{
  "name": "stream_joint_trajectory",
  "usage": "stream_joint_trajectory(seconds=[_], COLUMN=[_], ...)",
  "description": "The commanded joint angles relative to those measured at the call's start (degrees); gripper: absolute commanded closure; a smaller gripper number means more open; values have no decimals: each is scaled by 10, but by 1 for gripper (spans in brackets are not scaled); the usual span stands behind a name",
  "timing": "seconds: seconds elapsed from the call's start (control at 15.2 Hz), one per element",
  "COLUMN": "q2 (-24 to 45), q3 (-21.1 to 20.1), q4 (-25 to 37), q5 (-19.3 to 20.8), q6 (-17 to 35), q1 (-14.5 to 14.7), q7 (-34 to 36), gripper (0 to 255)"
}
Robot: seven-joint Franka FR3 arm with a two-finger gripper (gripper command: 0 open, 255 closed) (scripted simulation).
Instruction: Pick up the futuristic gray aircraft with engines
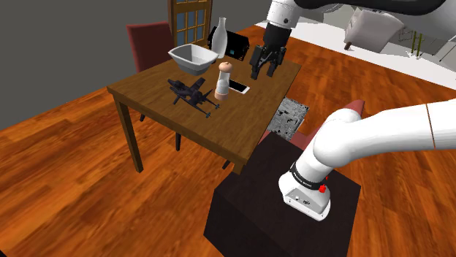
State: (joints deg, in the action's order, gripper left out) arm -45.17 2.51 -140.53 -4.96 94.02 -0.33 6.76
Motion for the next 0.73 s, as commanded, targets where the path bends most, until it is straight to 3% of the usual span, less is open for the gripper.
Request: stream_joint_trajectory(seconds=[0.0,0.66], q2=[0,108], q3=[0,-36], q4=[0,-94], q5=[0,6], q6=[0,288], q1=[0,28], q7=[0,-35], gripper=[0,0])
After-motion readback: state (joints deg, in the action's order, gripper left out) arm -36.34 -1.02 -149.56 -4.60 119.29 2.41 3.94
